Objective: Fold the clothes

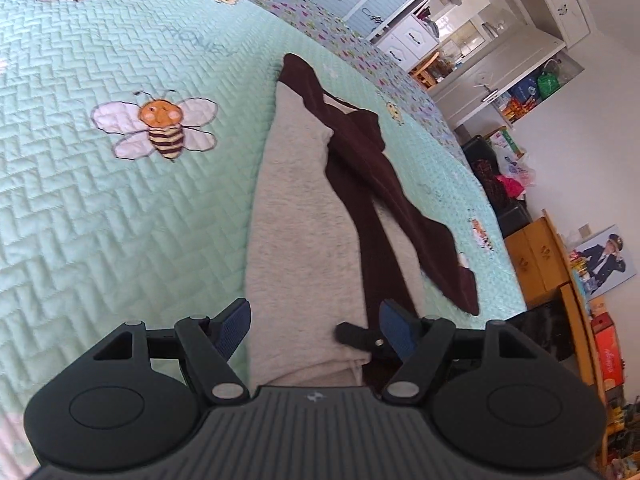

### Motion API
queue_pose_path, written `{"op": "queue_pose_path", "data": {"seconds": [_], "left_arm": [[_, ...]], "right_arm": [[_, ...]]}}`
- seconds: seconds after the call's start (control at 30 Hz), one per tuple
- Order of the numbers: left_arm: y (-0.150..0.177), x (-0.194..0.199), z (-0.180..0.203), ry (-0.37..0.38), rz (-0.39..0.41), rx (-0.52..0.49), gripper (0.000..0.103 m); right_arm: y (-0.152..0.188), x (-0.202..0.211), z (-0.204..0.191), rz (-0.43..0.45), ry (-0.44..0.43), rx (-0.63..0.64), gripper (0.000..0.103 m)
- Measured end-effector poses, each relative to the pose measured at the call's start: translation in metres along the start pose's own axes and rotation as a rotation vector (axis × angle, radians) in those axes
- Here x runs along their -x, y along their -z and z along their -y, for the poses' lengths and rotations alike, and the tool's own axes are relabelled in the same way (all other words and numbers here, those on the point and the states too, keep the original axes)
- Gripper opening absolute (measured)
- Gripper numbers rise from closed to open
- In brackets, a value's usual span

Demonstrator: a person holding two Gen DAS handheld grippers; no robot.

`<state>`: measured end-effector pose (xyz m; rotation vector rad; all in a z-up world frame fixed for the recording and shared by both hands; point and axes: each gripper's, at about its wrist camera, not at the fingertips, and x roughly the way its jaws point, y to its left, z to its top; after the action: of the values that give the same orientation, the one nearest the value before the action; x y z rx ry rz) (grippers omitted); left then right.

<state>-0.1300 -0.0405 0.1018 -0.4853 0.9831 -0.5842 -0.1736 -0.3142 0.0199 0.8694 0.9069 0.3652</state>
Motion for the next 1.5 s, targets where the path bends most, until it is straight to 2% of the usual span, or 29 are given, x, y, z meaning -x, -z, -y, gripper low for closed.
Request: {"op": "queue_pose_path", "data": {"seconds": [0.13,0.23,0.37,0.4,0.57,0.6,0.7,0.73,0.77,0.8,0.9,1.07,1.17,1.33,1.5], "left_arm": [[-0.008,-0.017,0.016,0.073,0.0,-0.005,0.074],[-0.008,-0.043,0.023,0.147,-0.03,-0.01,0.074],[0.009,-0.086,-0.004,0.136,-0.155,0.102,0.072],[0.015,-0.091,-0.012,0.136,-0.168,0.116,0.068],[0.016,-0.09,-0.018,0.174,-0.173,0.083,0.067],[0.016,-0.09,-0.017,0.173,-0.176,0.069,0.067],[0.017,-0.091,-0.011,0.166,-0.184,0.02,0.067],[0.018,-0.091,-0.009,0.162,-0.188,0.0,0.067],[0.018,-0.092,-0.009,0.161,-0.189,-0.01,0.067],[0.018,-0.093,-0.01,0.16,-0.189,-0.019,0.067],[0.018,-0.095,-0.013,0.17,-0.191,-0.023,0.067],[0.018,-0.096,-0.018,0.201,-0.189,-0.027,0.067],[0.018,-0.096,-0.013,0.197,-0.184,-0.062,0.067],[0.02,-0.097,-0.008,0.189,-0.178,-0.106,0.067],[0.02,-0.099,-0.008,0.196,-0.176,-0.117,0.067]], "right_arm": [[0.004,0.004,-0.003,0.003,-0.069,-0.019,0.014],[0.007,-0.001,-0.01,-0.026,-0.023,0.041,0.015],[0.007,-0.004,-0.012,-0.051,-0.005,0.068,0.015],[0.007,0.0,-0.013,-0.06,-0.002,0.079,0.018],[0.001,0.034,-0.017,-0.103,0.013,0.158,0.02],[-0.002,0.043,-0.016,-0.09,0.013,0.159,0.021],[-0.024,0.057,-0.012,0.037,-0.012,0.092,0.023],[-0.033,0.055,-0.012,0.075,-0.021,0.071,0.03],[-0.042,0.05,-0.012,0.102,-0.02,0.056,0.042],[-0.049,0.041,-0.013,0.12,-0.013,0.049,0.045],[-0.072,0.008,-0.014,0.158,0.012,0.031,0.045],[-0.101,-0.034,-0.002,0.188,0.013,-0.071,0.046],[-0.113,-0.04,0.008,0.188,0.029,-0.095,0.054],[-0.128,-0.064,0.004,0.17,0.047,-0.08,0.058],[-0.142,-0.072,0.004,0.193,0.038,-0.103,0.061]]}}
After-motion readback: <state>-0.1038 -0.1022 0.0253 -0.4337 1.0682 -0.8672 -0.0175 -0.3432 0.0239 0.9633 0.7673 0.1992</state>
